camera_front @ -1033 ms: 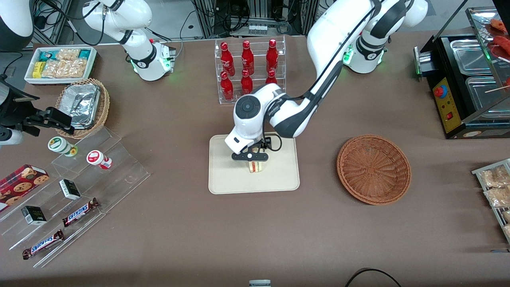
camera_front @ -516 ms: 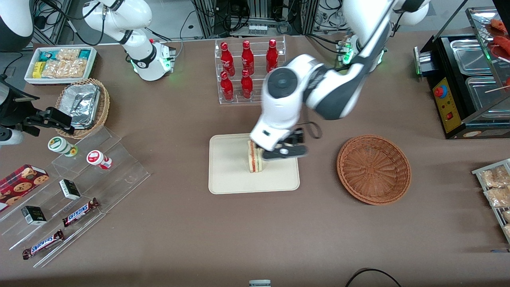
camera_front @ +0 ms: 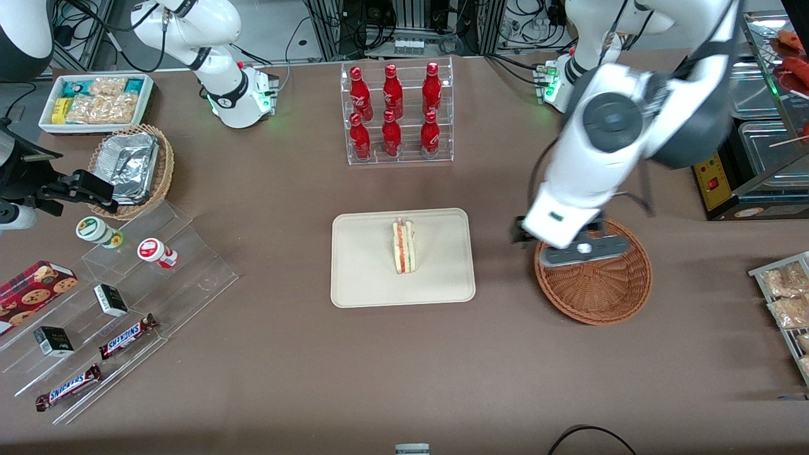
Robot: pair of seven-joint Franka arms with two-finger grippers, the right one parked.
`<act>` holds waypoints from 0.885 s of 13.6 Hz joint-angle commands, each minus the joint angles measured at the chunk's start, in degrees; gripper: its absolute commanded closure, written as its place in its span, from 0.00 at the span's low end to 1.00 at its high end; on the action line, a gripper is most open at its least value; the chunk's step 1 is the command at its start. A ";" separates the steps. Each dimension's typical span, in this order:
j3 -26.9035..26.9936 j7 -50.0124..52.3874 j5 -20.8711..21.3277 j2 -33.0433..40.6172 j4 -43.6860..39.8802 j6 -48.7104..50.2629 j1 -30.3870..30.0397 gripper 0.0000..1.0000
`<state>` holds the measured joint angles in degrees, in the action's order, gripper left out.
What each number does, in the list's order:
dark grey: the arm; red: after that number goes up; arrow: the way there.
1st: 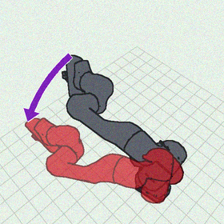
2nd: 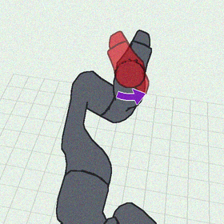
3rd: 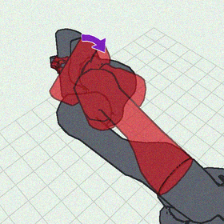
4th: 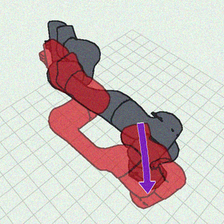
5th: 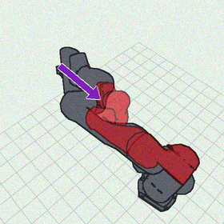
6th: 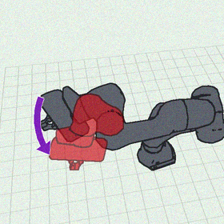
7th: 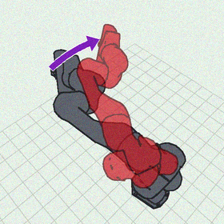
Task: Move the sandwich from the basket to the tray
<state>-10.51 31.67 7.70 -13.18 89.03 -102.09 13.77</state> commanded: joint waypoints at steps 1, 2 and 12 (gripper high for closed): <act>-0.74 -7.65 -1.37 6.49 4.75 2.15 -4.96 0.00; -0.74 -10.28 -3.20 7.89 5.27 2.60 -6.81 0.00; 1.79 -23.67 -7.09 17.40 11.52 5.59 -14.74 0.00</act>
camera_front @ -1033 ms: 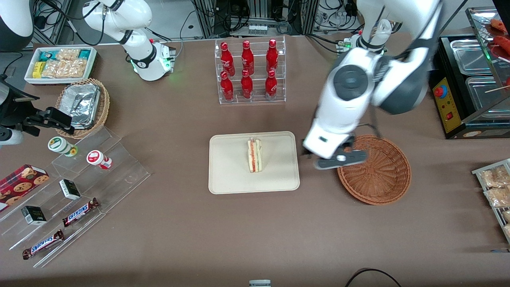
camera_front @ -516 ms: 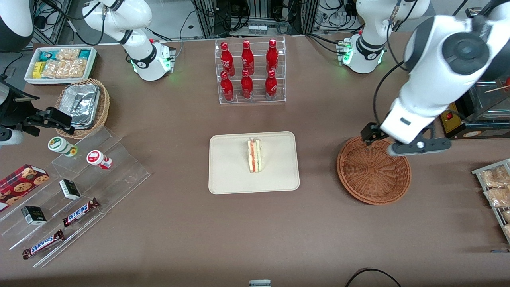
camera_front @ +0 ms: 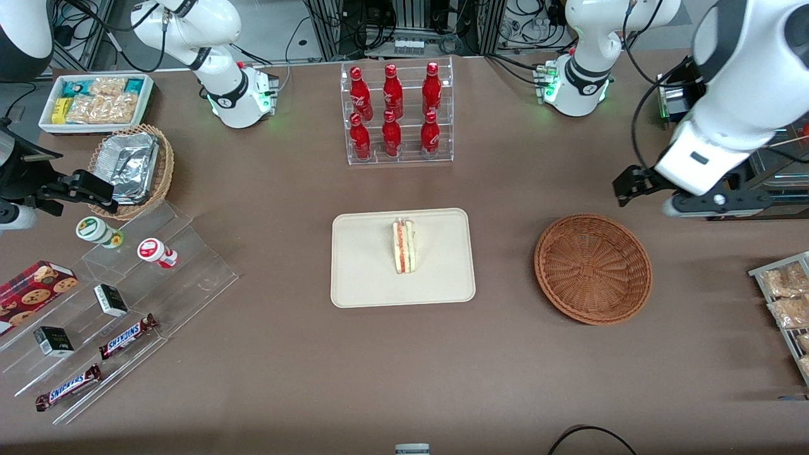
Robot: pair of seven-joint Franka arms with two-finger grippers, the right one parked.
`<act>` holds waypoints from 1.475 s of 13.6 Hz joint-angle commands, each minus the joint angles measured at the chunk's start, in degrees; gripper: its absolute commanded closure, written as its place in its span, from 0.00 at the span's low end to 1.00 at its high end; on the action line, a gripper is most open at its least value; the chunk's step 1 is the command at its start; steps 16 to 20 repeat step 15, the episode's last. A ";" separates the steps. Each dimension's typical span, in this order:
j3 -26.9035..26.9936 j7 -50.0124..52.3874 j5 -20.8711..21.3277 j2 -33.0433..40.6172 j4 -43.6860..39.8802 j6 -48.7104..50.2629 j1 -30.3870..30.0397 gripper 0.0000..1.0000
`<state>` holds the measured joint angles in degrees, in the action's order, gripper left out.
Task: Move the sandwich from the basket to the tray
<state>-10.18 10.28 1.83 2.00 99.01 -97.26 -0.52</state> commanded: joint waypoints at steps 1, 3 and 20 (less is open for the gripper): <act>3.56 -2.54 -1.22 2.31 1.45 0.85 1.12 0.00; 7.79 -4.30 -1.22 2.05 0.40 1.20 3.33 0.00; 8.51 -4.74 -1.22 -0.68 -6.63 6.03 2.90 0.00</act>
